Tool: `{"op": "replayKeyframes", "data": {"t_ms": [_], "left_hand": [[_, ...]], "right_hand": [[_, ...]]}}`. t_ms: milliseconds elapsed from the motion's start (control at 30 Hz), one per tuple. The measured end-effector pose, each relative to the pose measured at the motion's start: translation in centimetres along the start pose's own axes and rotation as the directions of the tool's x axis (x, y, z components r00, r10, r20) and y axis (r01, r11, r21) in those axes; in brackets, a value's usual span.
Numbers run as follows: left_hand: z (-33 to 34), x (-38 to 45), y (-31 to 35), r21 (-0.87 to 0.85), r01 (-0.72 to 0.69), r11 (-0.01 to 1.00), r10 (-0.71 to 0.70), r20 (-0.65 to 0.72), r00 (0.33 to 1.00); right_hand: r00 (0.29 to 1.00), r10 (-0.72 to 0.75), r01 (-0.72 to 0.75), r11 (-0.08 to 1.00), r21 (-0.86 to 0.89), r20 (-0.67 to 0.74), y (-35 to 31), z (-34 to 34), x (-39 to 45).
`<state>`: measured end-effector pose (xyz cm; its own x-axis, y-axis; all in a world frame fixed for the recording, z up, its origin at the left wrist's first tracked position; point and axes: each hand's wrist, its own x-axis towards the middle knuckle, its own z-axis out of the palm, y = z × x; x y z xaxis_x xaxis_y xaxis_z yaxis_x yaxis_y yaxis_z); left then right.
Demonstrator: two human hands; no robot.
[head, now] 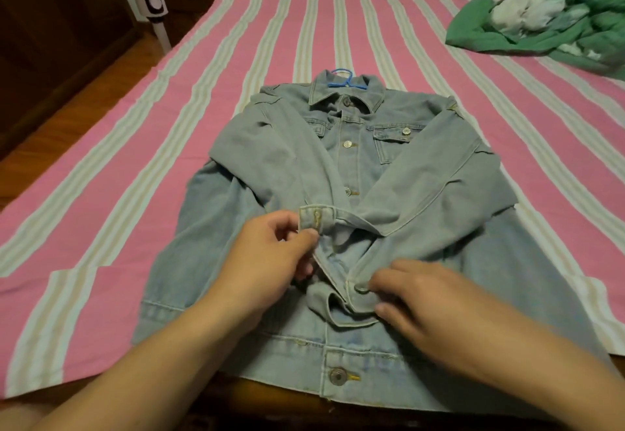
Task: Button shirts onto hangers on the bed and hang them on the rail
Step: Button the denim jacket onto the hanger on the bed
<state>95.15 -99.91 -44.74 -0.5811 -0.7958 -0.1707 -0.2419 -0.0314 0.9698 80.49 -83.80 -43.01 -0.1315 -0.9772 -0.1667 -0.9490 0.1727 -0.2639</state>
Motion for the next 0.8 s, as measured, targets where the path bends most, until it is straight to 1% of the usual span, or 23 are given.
{"op": "replayKeyframes", "data": {"t_ms": [33, 133, 233, 267, 367, 400, 467, 533, 567, 600, 667, 700, 733, 800], "left_hand": [[-0.1, 0.0, -0.2, -0.015, 0.008, 1.0, -0.008, 0.019, 1.0], [-0.3, 0.0, -0.3, -0.071, 0.022, 0.997, -0.019, 0.048, 0.999], [-0.2, -0.1, 0.4, -0.186, 0.07, 0.98, -0.055, 0.083, 0.995], [-0.1, -0.2, 0.6, -0.23, 0.098, 0.968, -0.075, 0.106, 0.991], [0.1, -0.4, 0.9, -0.339, 0.186, 0.922, -0.135, 0.168, 0.976], [0.0, -0.4, 0.9, -0.366, 0.207, 0.907, -0.15, 0.177, 0.973], [0.0, -0.4, 0.8, -0.397, 0.23, 0.888, -0.17, 0.181, 0.969], [-0.1, -0.3, 0.7, -0.407, 0.226, 0.885, -0.165, 0.179, 0.97], [-0.2, -0.3, 0.7, -0.408, 0.211, 0.888, -0.152, 0.173, 0.973], [-0.3, -0.3, 0.6, -0.403, 0.187, 0.896, -0.131, 0.164, 0.978], [-0.6, -0.2, 0.6, -0.344, 0.102, 0.933, -0.058, 0.136, 0.989], [-0.7, -0.2, 0.7, -0.293, 0.052, 0.955, -0.015, 0.129, 0.992], [-0.8, -0.3, 0.8, -0.242, 0.007, 0.97, 0.023, 0.122, 0.992], [-0.7, -0.4, 1.0, -0.167, -0.065, 0.984, 0.085, 0.119, 0.989]], "right_hand": [[1.0, -0.015, 0.015, 1.0, 0.015, 0.0, -0.1, -0.1, -0.1], [0.996, -0.061, 0.065, 0.995, 0.073, -0.066, -0.6, -0.7, -0.2], [0.991, -0.086, 0.095, 0.992, 0.088, -0.104, -1.7, -0.1, 0.2], [0.988, -0.071, 0.087, 0.989, 0.115, -0.136, -1.8, 0.1, 0.3], [0.976, 0.039, 0.015, 0.97, 0.243, -0.215, -1.3, 0.1, 0.6], [0.976, 0.059, -0.006, 0.97, 0.244, -0.211, -1.1, 0.2, 0.6], [0.977, 0.054, -0.013, 0.981, 0.194, -0.207, -1.1, 0.9, 0.6], [0.961, 0.021, 0.023, 0.988, 0.155, -0.276, -1.6, 1.7, 0.5], [0.934, 0.004, 0.053, 0.988, 0.148, -0.357, -1.8, 1.8, 0.4], [0.888, -0.006, 0.082, 0.986, 0.144, -0.46, -1.7, 1.6, 0.5], [0.764, -0.014, 0.127, 0.983, 0.129, -0.645, -1.1, 0.9, 0.8], [0.708, -0.03, 0.156, 0.981, 0.115, -0.706, -0.7, 0.4, 0.9], [0.668, -0.058, 0.19, 0.977, 0.094, -0.742, -0.4, -0.1, 0.9], [0.632, -0.134, 0.261, 0.964, 0.047, -0.763, 0.0, -0.6, 0.9]]}}
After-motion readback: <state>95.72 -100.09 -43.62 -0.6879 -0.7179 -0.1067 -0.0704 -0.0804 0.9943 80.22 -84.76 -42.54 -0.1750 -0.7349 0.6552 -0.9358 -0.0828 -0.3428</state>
